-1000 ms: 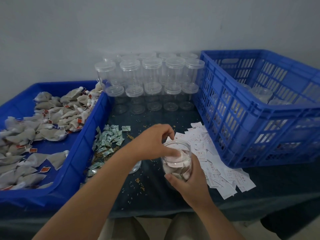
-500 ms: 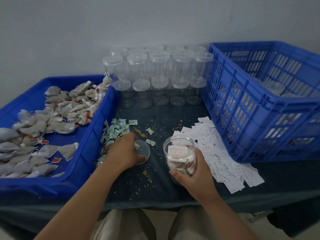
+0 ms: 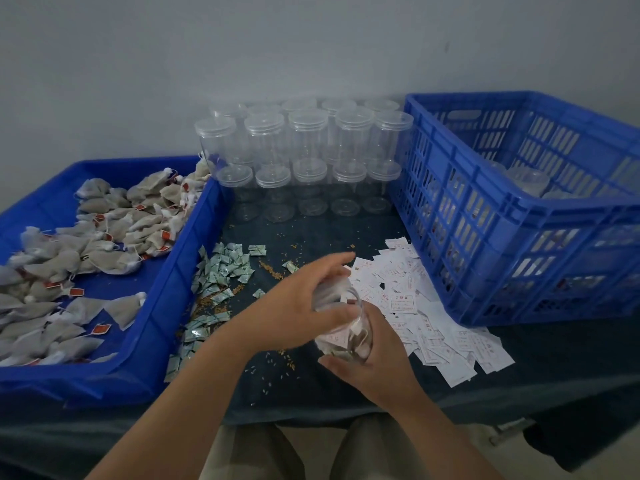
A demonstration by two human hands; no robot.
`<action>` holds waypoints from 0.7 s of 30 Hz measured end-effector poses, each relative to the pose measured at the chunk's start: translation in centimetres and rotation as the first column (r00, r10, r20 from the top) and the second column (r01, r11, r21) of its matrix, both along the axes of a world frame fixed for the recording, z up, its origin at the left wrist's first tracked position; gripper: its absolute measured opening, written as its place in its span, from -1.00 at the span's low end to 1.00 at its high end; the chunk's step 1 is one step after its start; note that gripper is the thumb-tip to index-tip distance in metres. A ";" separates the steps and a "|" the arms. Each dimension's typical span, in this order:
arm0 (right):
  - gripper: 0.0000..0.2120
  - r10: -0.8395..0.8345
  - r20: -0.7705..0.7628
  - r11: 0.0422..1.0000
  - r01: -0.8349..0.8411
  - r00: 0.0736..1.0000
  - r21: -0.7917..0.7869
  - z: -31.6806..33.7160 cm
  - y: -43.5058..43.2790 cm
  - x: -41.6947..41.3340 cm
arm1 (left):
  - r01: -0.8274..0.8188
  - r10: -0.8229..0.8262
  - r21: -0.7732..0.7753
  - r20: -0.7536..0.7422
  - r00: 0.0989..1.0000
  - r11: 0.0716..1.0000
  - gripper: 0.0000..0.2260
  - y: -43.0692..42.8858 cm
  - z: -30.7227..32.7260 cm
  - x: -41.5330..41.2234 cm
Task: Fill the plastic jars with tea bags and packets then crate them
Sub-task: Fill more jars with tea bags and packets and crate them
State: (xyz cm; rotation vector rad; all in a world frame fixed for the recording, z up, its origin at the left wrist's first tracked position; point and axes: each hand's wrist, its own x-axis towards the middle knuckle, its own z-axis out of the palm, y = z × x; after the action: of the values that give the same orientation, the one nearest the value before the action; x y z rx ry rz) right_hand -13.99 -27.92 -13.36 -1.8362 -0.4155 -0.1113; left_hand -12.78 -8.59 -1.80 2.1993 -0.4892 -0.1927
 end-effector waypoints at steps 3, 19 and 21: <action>-0.30 0.003 -0.031 1.000 -0.003 1.000 -0.004 -0.2 0.1 0.3 | -0.014 0.005 0.104 0.083 0.997 0.994 -0.42 -1.0 -0.1 -0.5; -0.43 -0.071 0.106 0.977 0.091 0.992 -0.192 -2.3 0.0 1.3 | -0.191 -0.028 0.521 0.384 0.923 0.832 -0.71 -5.6 -1.1 -0.6; -0.35 -0.028 0.088 0.990 0.040 0.996 -0.132 -2.0 -0.3 1.2 | -0.083 -0.144 0.542 0.364 0.920 0.836 -0.70 -4.7 -1.0 -0.4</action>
State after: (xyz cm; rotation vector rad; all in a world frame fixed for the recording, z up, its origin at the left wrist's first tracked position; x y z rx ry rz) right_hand -12.75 -28.24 -15.38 -1.9758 -0.4613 -0.1906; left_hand -13.15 -13.34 -2.76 2.8207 -0.7663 0.1176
